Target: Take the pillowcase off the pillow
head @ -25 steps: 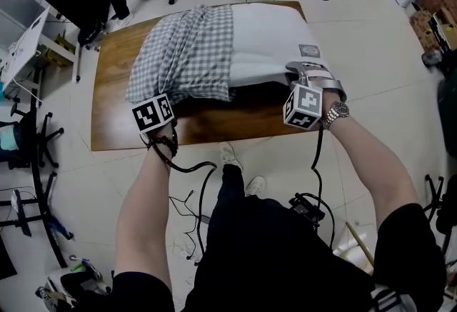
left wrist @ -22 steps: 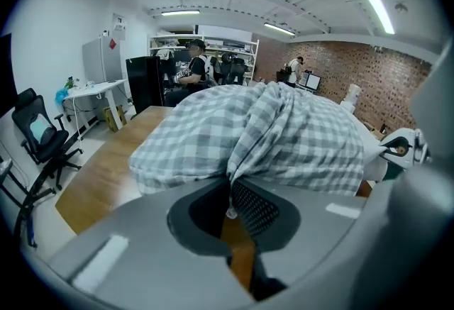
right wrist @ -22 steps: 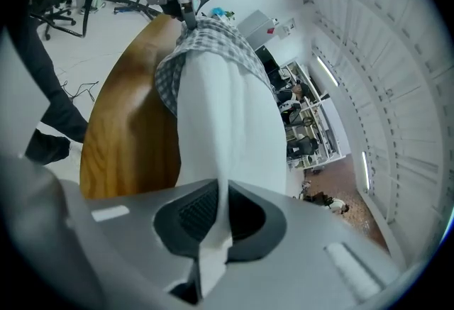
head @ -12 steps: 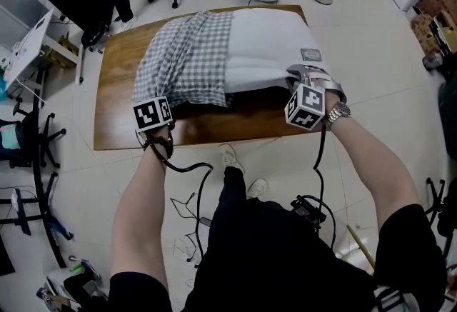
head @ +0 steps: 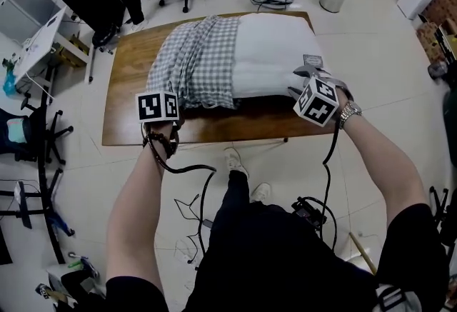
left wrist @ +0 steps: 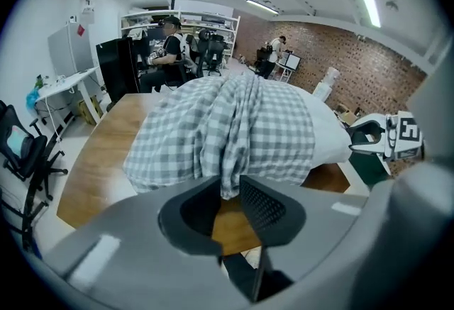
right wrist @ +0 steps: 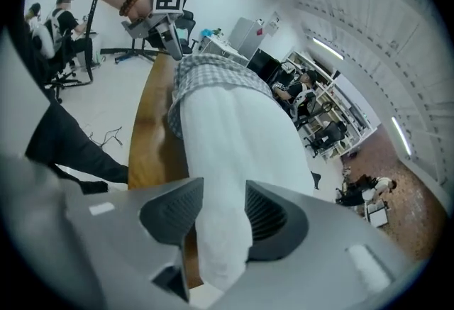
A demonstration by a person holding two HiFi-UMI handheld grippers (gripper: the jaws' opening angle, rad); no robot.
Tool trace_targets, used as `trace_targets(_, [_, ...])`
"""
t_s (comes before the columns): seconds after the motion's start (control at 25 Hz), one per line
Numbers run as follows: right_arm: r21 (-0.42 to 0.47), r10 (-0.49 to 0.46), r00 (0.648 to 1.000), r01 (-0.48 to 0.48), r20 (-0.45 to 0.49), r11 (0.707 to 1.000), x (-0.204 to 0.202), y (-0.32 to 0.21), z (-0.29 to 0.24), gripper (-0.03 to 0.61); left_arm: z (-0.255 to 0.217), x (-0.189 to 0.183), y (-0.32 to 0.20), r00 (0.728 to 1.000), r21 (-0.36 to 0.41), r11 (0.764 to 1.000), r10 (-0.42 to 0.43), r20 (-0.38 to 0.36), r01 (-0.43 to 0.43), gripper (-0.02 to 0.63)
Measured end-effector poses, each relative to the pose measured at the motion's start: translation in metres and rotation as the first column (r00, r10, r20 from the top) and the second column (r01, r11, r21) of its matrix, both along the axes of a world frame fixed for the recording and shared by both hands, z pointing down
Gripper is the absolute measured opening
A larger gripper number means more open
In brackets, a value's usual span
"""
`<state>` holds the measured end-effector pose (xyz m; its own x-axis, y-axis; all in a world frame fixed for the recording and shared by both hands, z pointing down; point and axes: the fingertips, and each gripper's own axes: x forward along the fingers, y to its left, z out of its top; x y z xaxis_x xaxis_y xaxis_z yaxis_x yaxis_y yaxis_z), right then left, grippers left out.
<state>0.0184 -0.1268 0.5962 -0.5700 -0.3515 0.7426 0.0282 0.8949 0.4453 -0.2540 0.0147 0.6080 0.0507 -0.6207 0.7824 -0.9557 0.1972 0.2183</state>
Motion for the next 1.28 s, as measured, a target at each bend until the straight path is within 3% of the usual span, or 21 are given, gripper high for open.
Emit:
trace_targets(0.24, [-0.03,0.008,0.999,-0.007,0.051,1.0,0.025,0.029,-0.01,0.184,-0.026,0.04,0.016,0.997,0.064,0.996,0.064,0.05,-0.067,0.084])
trace_targets(0.76, [-0.041,0.036,0.991,-0.031,0.126,0.999,-0.003,0.034,-0.07,0.184,-0.108,0.069,-0.019,0.945,0.125,0.956,0.234,0.229,-0.266,0.109])
trace_targets(1.04, [-0.083,0.041,0.988,-0.029,0.148,0.996,-0.038,0.009,-0.093,0.186,-0.129,0.066,-0.064,0.919,0.115,0.932,0.307,0.249,-0.342,0.155])
trace_targets(1.28, [-0.175,0.067,0.986,-0.04,0.153,0.984,-0.072,-0.026,-0.102,0.21,-0.137,0.047,-0.116,0.906,0.089,0.92,0.354,0.234,-0.382,0.183])
